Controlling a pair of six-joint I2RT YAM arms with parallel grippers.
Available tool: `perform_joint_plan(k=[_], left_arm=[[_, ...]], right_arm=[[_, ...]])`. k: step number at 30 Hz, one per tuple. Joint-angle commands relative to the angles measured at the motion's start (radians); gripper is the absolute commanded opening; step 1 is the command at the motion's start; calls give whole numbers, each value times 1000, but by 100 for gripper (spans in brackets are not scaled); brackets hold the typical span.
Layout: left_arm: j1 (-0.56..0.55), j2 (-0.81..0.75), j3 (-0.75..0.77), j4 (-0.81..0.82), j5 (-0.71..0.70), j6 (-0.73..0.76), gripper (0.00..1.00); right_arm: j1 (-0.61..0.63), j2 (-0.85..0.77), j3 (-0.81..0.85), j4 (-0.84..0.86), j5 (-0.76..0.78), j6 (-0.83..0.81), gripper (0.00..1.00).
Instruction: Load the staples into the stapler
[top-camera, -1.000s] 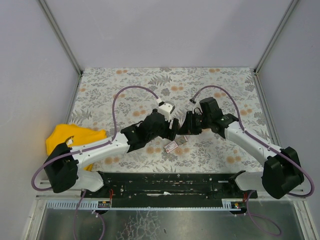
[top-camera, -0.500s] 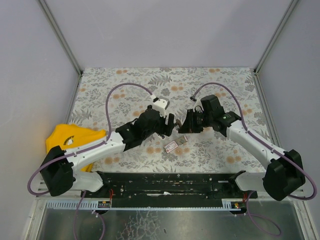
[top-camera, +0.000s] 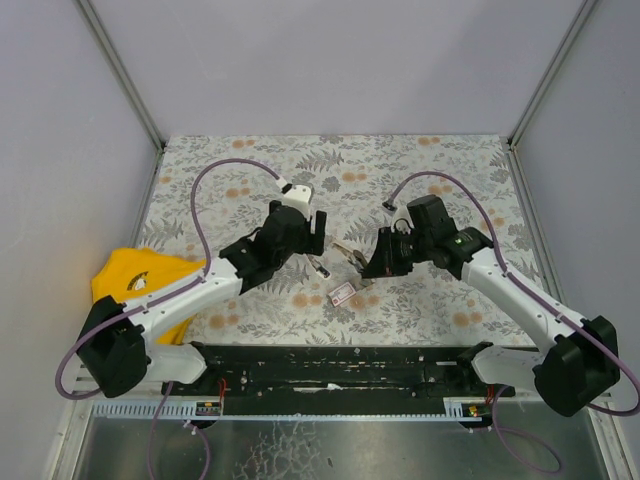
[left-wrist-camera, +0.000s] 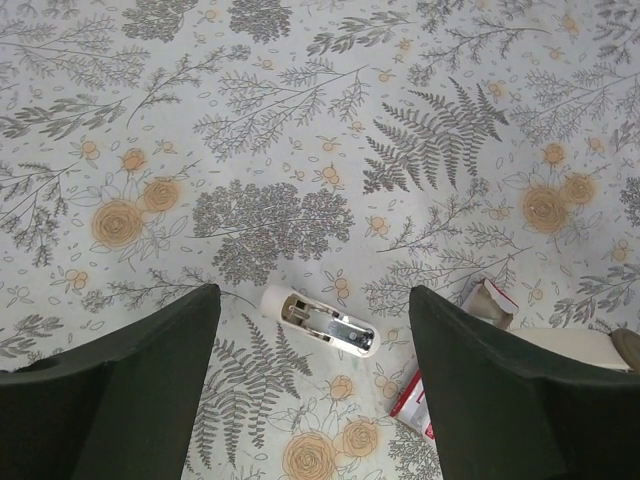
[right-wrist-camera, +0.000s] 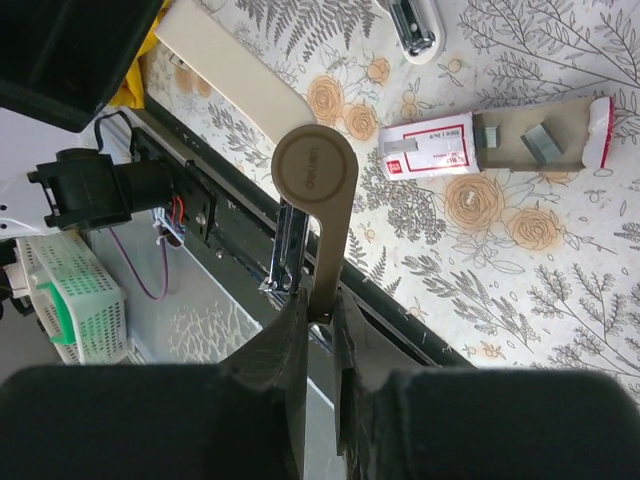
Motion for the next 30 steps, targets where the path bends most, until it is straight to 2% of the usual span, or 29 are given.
perform_joint_plan(k=[1,4,9,16,22,30], left_arm=[[31,-68,-16,-8,-6,-66,76],[67,-128,-35,-12,29,-123,79],[176,-220,-46,-49,166,-181,82],[273,-302,-28,-126,314,-175,87],[314,-346,-23,-172,347,-120,89],[333,-348,-28,-188,314,-59,89]], right_arm=[[7,-25,-26,120,-55,46,0],[7,2,-90,291,-68,126,0],[7,91,-141,564,-96,195,0],[2,227,-163,797,-102,261,0],[-39,369,-212,1081,-158,371,0],[-71,513,-184,1089,-170,360,0]])
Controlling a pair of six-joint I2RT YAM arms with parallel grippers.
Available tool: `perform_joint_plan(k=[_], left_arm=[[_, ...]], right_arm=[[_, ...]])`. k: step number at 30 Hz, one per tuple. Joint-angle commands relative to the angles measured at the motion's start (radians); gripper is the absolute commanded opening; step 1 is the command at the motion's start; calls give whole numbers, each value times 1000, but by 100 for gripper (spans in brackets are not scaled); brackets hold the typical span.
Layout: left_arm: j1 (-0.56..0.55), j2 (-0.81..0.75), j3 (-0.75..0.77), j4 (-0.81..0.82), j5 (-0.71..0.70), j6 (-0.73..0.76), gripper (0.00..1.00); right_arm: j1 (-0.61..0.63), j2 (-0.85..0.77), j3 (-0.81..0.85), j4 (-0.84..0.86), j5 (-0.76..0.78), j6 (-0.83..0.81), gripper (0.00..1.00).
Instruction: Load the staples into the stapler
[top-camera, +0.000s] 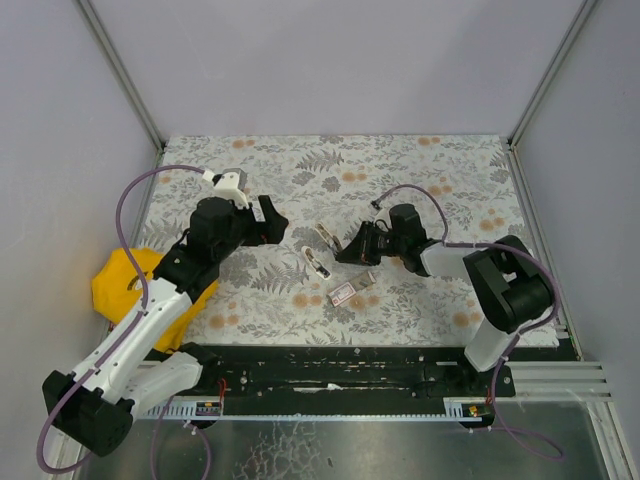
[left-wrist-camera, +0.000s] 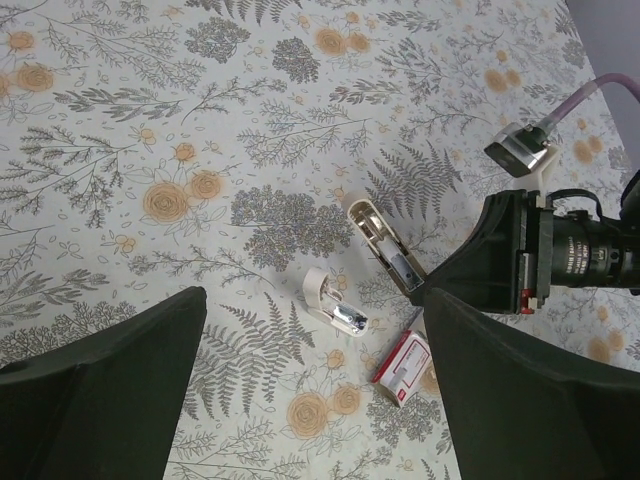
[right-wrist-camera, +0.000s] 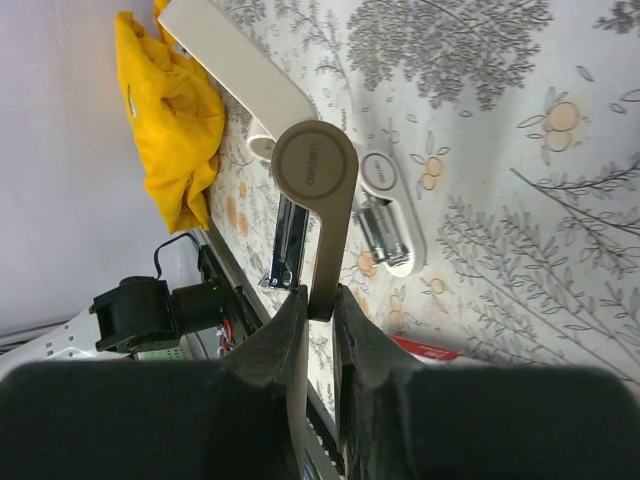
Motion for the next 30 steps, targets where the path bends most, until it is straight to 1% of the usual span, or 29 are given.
perform_joint_plan(k=[1,3,9,12,16,25,27,30], left_arm=[[10,-10,0,-11,-4,54,89],[12,-8,-7,-3,-8,58,89],[14,4,-22,6,-16,68,89],[16,9,-30,13,-17,68,89],[21,18,-38,25,-16,68,89],[34,25,-48,32,-8,72,89],[36,23,-50,33,-8,72,89],[42,21,-52,36,-6,72,89]], right_arm=[[-24,46,32,77,-39,12,0],[-30,80,50,47,-48,-3,0],[-33,163,81,54,-117,-3,0],[-33,179,87,60,-144,-3,0],[-35,201,105,19,-172,-22,0],[-35,262,110,2,-175,-4,0],[-38,267,107,0,-167,-1,2],[-47,266,100,-4,-158,-1,8]])
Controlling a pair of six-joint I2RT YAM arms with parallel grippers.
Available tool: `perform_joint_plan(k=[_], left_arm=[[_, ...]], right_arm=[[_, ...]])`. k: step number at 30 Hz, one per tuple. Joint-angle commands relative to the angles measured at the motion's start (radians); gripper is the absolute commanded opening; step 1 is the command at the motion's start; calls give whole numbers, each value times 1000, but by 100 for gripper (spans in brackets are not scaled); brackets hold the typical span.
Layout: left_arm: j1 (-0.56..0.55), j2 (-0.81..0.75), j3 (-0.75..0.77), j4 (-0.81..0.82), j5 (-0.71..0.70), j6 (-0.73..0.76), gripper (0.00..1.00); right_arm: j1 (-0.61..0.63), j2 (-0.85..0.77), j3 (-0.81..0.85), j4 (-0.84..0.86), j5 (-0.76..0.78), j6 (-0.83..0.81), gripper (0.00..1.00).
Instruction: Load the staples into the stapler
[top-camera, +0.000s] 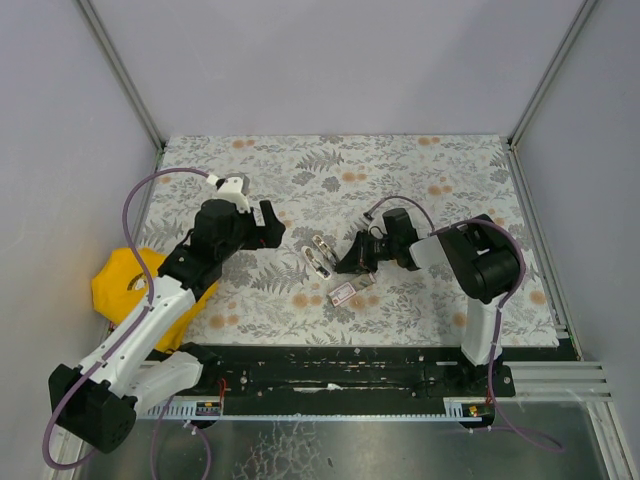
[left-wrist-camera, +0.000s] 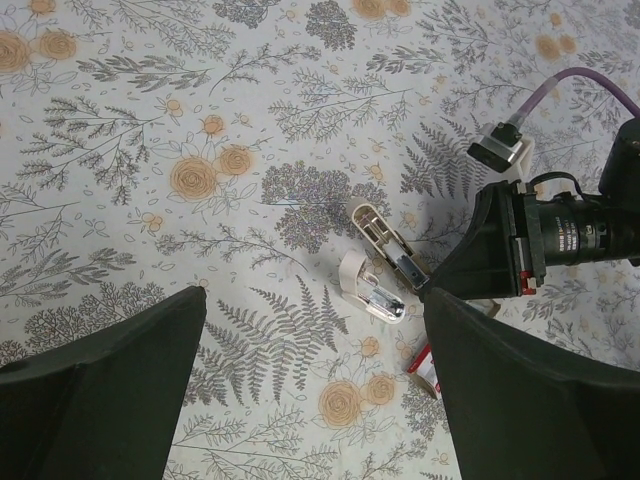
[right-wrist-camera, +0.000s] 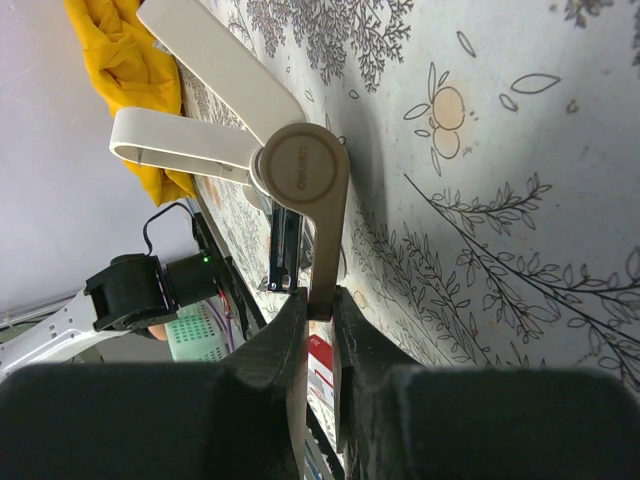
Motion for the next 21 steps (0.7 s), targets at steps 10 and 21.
perform_joint_plan(k=[10,21], left_arm=[[26,-1,-12,38,9,25,89],[39,-14,-16,37,-7,23,89]], right_arm=[[-60,-85,-37,-12,32,-18,45],[-98,-277,-35,-234,118,-201,59]])
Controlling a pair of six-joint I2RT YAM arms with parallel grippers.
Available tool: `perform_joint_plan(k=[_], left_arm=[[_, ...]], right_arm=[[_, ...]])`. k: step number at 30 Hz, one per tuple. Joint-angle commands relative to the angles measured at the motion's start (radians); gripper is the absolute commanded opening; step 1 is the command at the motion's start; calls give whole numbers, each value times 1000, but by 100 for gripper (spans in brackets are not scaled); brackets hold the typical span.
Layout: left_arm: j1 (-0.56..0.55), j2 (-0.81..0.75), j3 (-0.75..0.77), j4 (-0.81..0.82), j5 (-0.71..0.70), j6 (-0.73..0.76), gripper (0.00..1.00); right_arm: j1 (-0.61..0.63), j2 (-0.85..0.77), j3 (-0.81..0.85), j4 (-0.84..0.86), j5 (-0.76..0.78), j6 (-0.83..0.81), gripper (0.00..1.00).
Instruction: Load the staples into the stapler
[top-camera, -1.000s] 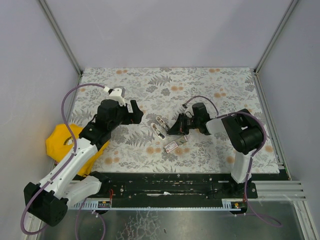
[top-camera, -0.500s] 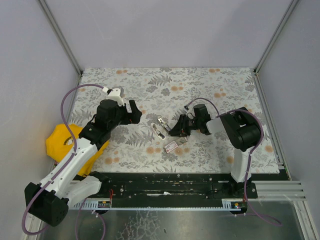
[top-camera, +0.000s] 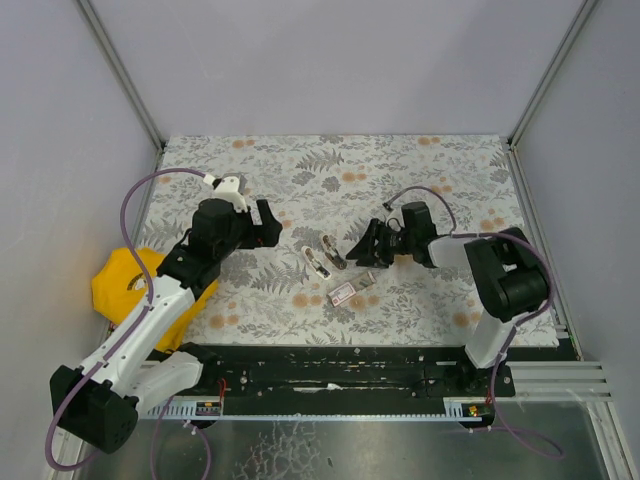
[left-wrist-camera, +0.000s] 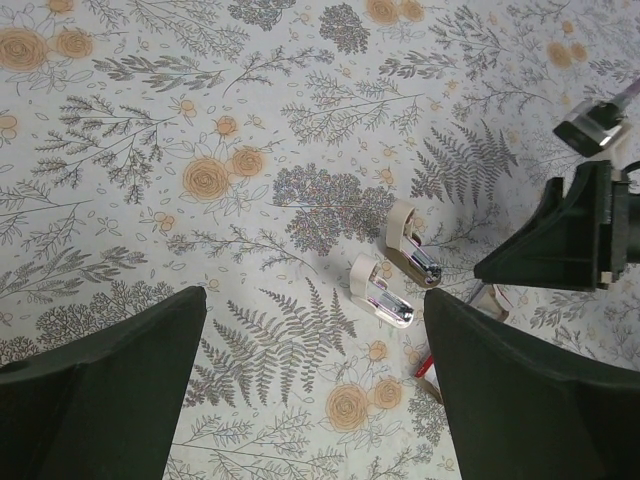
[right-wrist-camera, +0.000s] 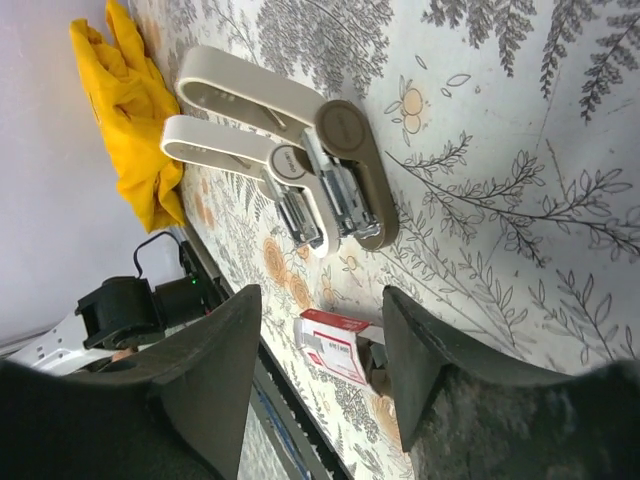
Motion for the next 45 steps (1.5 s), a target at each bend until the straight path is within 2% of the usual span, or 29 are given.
perform_joint_plan(k=[1,7,11,13,20,32,45], left_arm=[[14,-23,-14,39,-23,20,89],[29,-112,-62,77,-80,-9,95],[35,-134,-76,82,-107,-32,96],[37,-138,-79,84,-122,-35,96],[40,-143,-75,53,-185,-20,97],[40,-124,-70,43,-181,-20,97],[40,-116,-68,41,-170,-25,97]], right_arm=[[-13,-150,23,-177,90,-178,59],[3,-346,32,-411,300,-445,59],[144,-404,62,-583,578,-594,52],[192,-392,70,-624,635,-613,48],[301,-324,99,-634,683,-716,50],[366,-200,188,-664,703,-810,54],[400,-148,207,-670,751,-839,41]])
